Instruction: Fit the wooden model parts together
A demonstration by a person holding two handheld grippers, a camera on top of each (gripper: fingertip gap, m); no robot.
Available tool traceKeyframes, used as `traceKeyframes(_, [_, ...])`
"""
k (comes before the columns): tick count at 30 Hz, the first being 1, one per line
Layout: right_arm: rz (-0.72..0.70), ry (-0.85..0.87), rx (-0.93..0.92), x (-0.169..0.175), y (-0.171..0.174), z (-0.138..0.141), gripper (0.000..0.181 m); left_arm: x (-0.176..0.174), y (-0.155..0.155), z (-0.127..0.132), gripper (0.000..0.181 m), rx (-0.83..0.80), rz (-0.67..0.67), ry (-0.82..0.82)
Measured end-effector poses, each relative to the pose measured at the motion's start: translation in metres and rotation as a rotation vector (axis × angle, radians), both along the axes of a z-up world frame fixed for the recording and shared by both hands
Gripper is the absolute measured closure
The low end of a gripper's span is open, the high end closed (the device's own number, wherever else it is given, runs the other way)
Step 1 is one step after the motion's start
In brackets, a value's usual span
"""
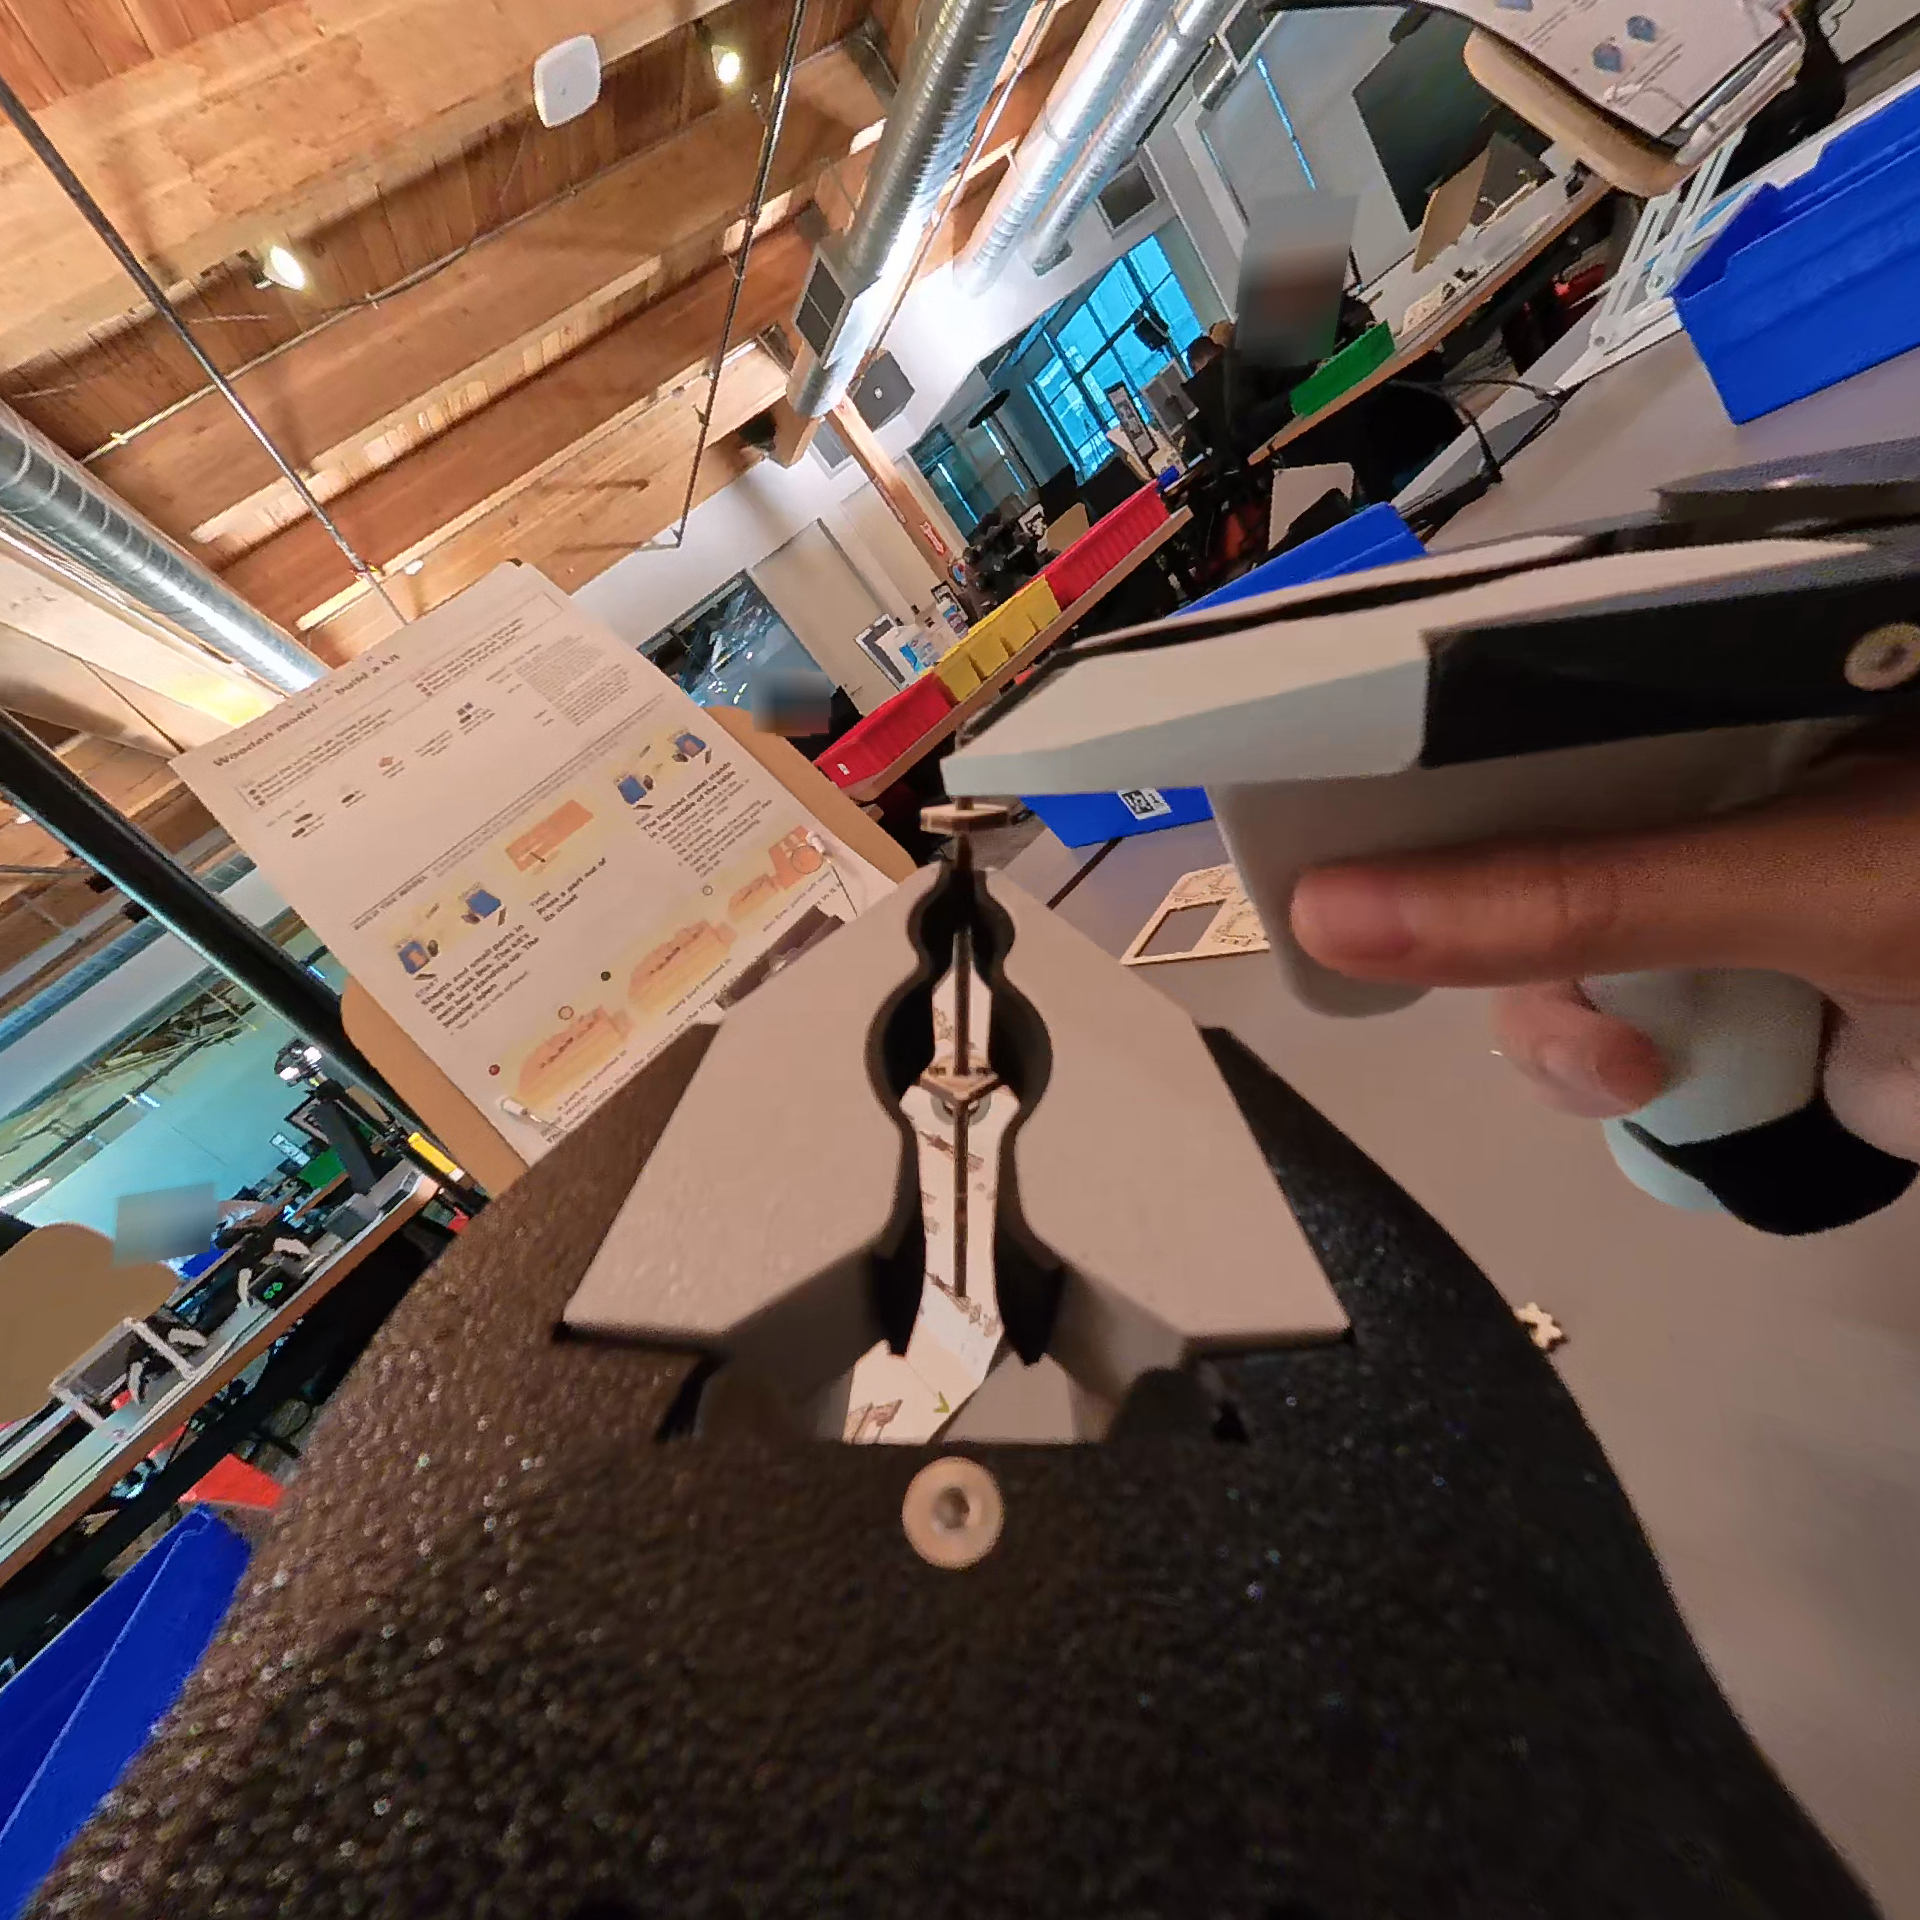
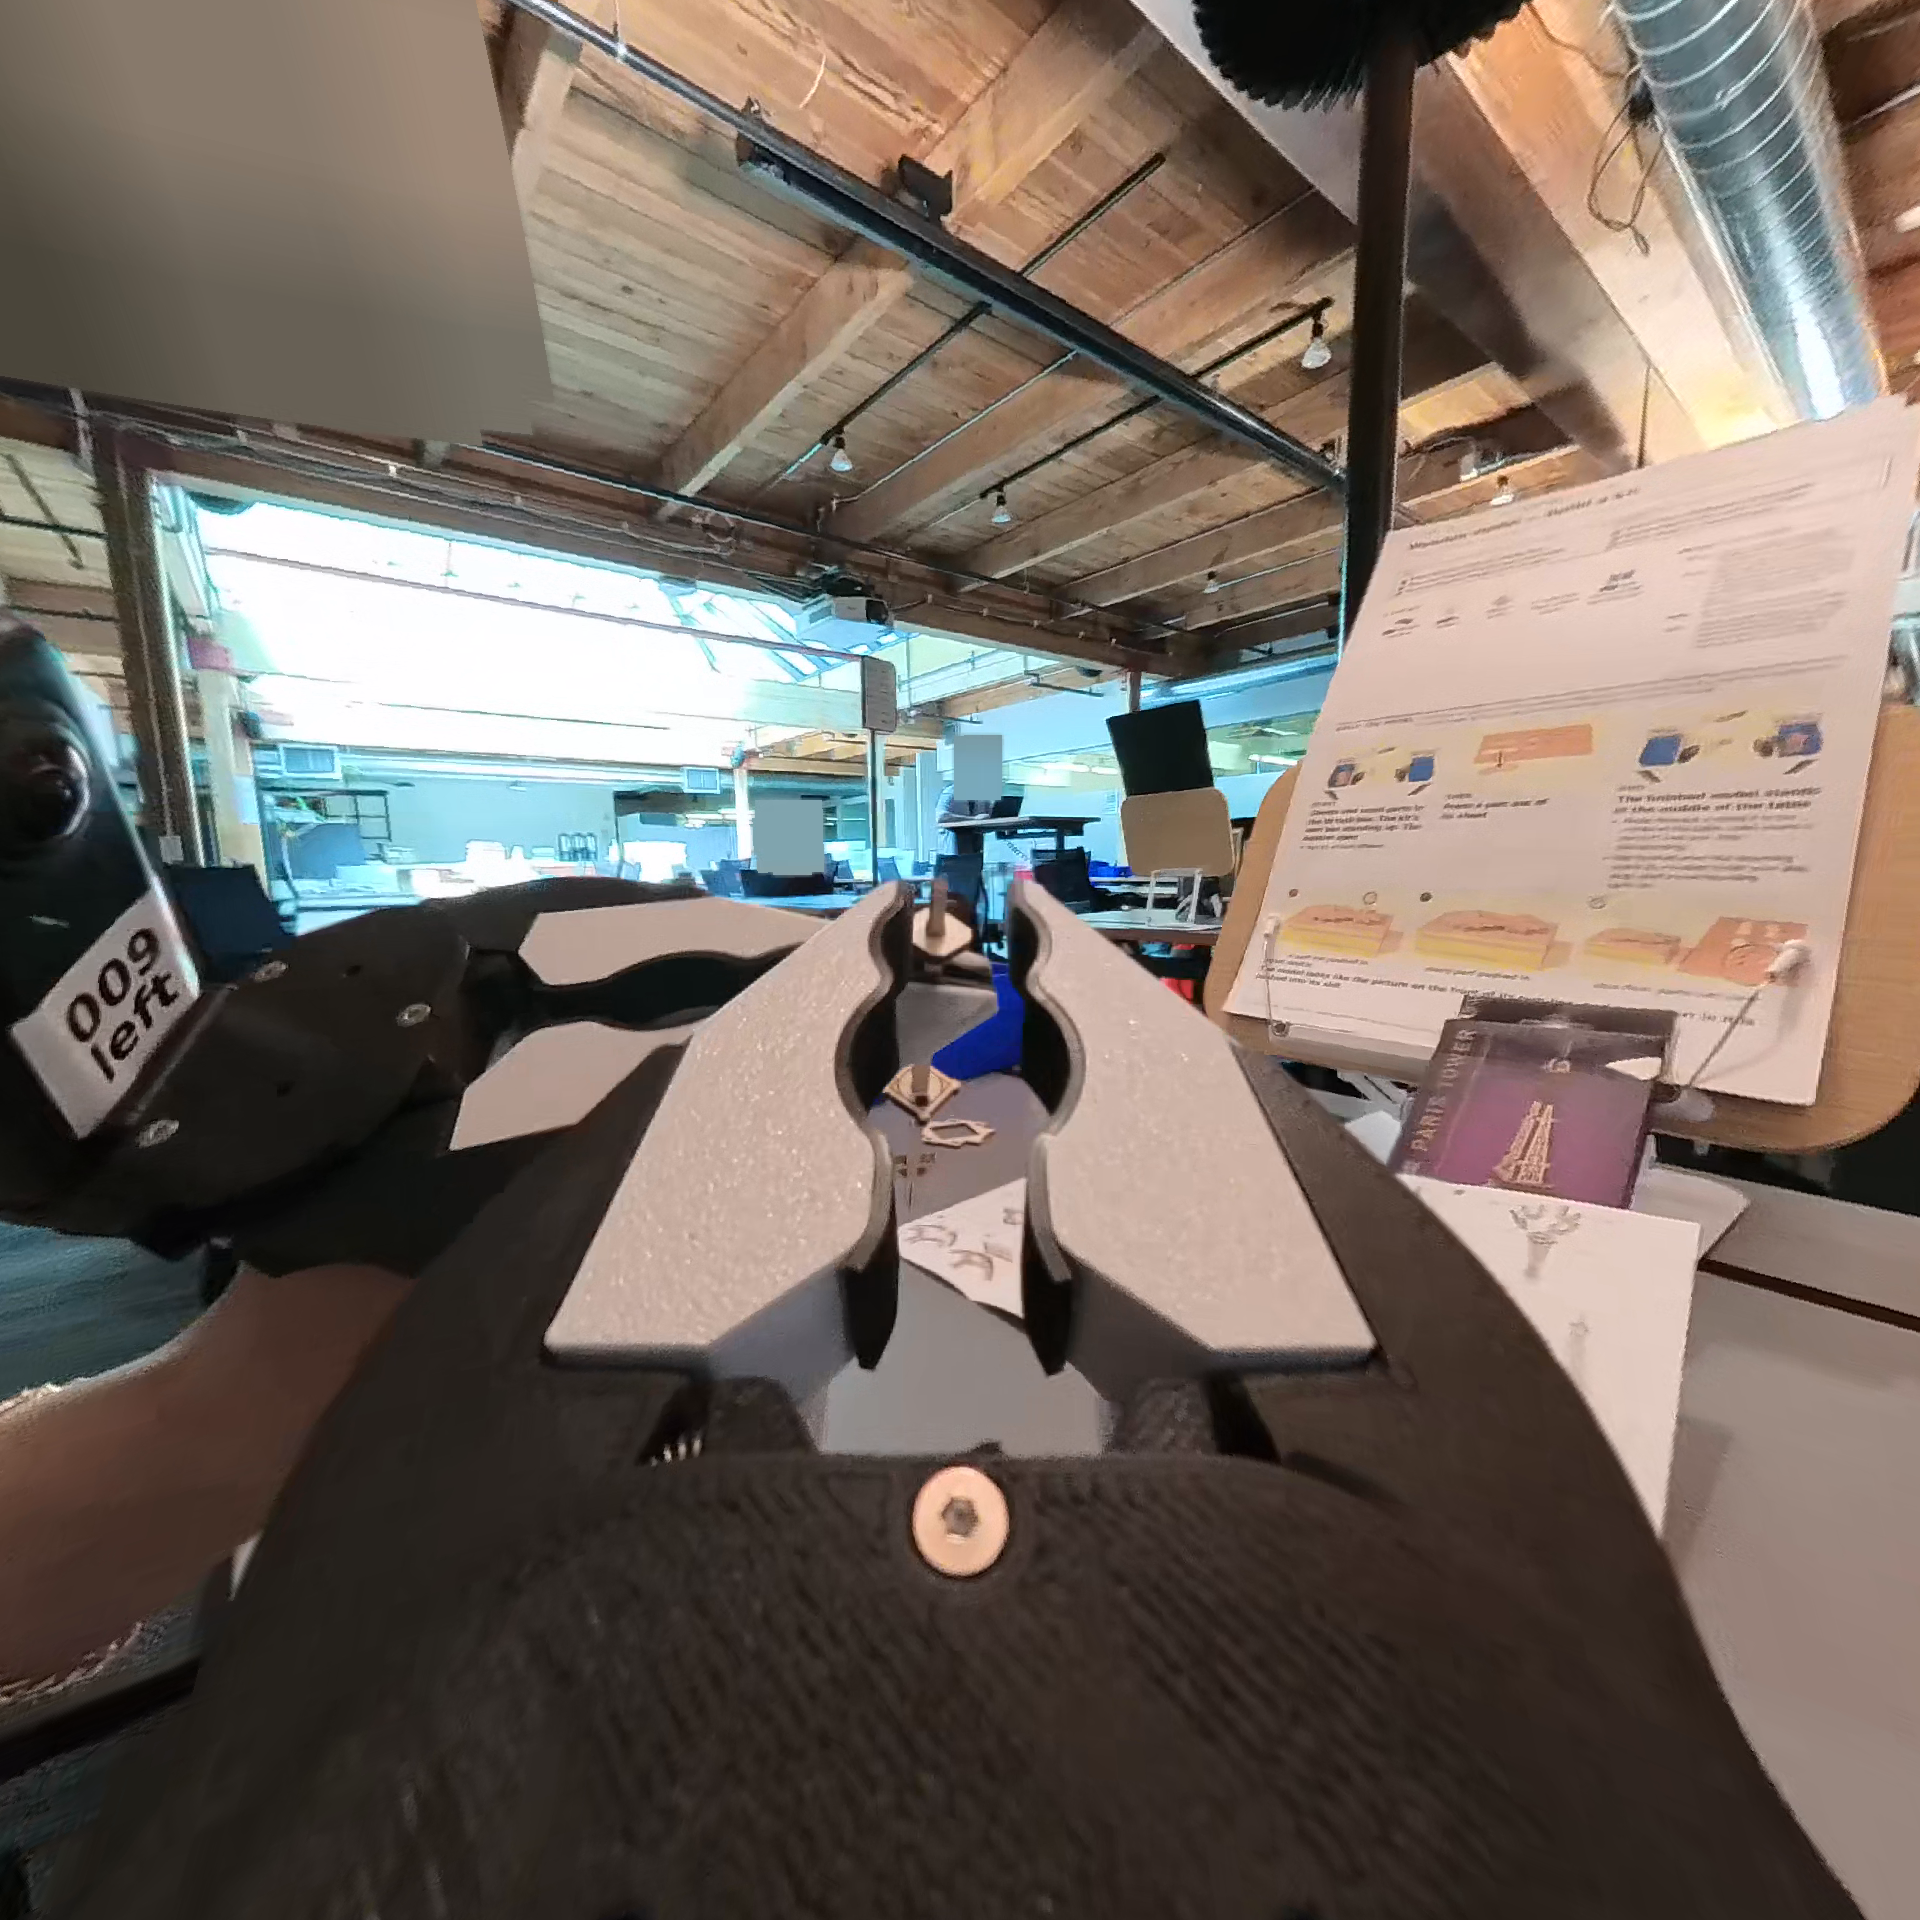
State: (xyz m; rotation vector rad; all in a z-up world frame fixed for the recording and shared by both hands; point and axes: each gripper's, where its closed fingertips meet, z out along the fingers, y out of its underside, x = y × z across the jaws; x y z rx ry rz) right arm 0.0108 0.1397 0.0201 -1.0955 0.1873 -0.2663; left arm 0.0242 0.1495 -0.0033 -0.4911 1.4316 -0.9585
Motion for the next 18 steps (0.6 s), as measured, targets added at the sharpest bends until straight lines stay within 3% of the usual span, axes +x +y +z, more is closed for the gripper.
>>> traceKeyframes(10, [0.049, -0.041, -0.019, -0.01, 0.005, -0.002, 0.175, -0.002, -0.001, 0.004, 0.181, 0.012, -0.019, -0.038])
traceKeyframes(18, [0.057, -0.034, 0.019, -0.013, 0.002, 0.002, 0.171, -0.006, -0.002, 0.009, 0.181, 0.034, -0.015, -0.088])
